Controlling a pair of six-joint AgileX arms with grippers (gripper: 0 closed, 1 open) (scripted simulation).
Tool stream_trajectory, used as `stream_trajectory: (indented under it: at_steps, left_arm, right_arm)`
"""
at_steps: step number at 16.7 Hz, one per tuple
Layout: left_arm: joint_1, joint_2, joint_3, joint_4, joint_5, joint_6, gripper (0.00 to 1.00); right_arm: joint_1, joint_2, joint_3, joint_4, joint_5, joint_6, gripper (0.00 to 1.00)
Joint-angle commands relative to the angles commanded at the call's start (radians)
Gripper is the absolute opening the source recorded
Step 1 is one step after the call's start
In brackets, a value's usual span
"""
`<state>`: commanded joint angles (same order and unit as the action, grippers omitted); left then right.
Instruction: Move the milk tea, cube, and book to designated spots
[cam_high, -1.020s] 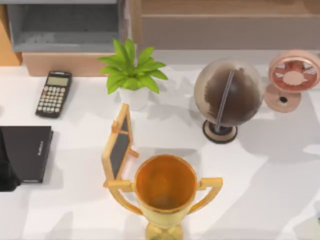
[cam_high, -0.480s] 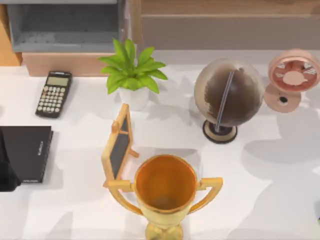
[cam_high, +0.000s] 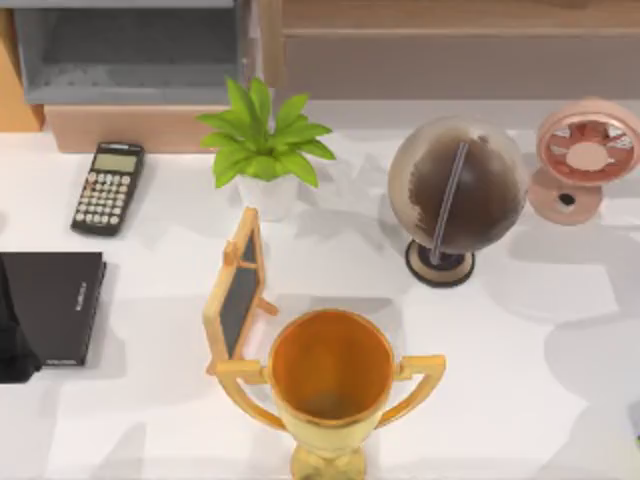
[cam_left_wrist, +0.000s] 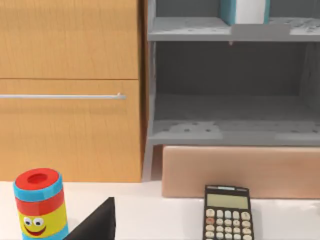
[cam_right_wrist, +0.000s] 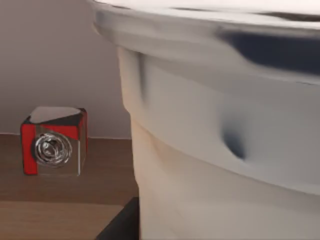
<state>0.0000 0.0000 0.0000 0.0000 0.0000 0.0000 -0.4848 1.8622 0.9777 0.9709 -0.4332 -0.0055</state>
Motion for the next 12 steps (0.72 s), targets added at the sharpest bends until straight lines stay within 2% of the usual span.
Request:
stream_trajectory:
  at_steps: [12]
  left_arm:
    - [0.000, 0.000, 0.000, 0.000, 0.000, 0.000, 1.00]
  right_arm:
    - [0.001, 0.294, -0.041, 0.257, -0.008, 0.015, 0.00]
